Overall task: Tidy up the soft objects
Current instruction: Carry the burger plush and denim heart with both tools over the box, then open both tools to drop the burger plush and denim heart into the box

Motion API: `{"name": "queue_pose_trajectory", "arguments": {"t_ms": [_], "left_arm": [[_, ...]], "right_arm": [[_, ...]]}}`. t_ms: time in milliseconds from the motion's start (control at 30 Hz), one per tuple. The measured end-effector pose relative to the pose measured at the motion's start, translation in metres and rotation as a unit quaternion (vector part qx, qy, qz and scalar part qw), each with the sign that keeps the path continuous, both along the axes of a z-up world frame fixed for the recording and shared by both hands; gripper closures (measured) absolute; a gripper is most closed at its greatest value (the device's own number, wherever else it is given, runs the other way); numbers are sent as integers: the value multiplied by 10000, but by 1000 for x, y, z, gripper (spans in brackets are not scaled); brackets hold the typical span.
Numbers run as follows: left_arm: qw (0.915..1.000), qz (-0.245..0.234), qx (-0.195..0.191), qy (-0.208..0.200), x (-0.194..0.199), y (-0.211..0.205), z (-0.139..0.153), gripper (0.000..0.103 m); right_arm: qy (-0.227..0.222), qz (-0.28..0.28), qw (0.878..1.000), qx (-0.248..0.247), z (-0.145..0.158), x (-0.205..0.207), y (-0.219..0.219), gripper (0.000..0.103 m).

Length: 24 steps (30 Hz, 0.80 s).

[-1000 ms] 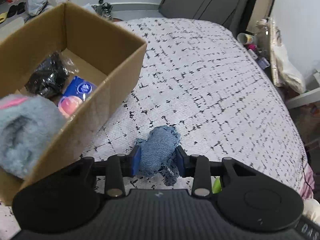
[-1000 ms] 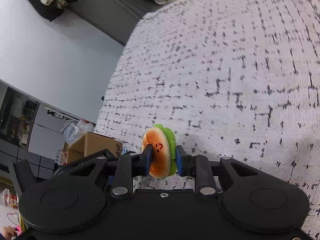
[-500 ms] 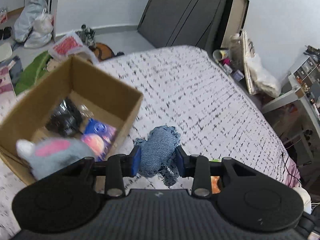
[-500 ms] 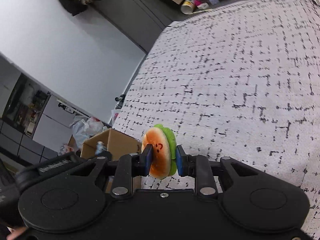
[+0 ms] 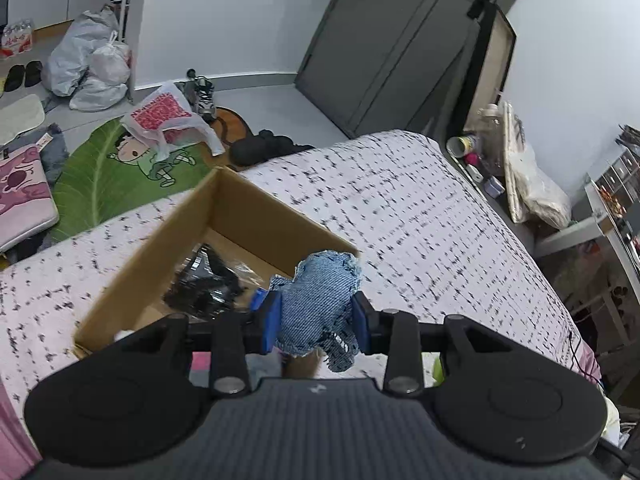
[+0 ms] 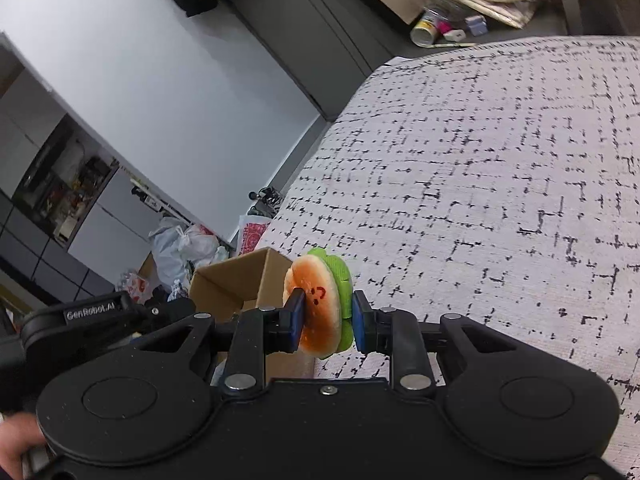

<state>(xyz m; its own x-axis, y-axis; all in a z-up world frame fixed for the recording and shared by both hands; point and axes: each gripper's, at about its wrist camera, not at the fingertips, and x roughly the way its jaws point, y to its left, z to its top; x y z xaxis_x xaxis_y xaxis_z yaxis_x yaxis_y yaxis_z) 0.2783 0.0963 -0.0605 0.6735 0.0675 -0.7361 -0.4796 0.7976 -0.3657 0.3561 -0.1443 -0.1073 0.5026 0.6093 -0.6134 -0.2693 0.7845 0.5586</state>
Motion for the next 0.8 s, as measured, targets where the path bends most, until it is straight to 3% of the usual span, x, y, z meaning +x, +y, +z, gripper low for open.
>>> {"name": "queue_pose_trajectory", "arguments": {"t_ms": [300, 800], "left_arm": [[9999, 111, -114, 50, -1, 38, -3, 66], [9987, 179, -339, 344, -5, 75, -1, 52]], "right_arm": [[8, 216, 9997, 100, 8, -13, 20, 79], [49, 277, 9996, 92, 16, -7, 87, 79]]}}
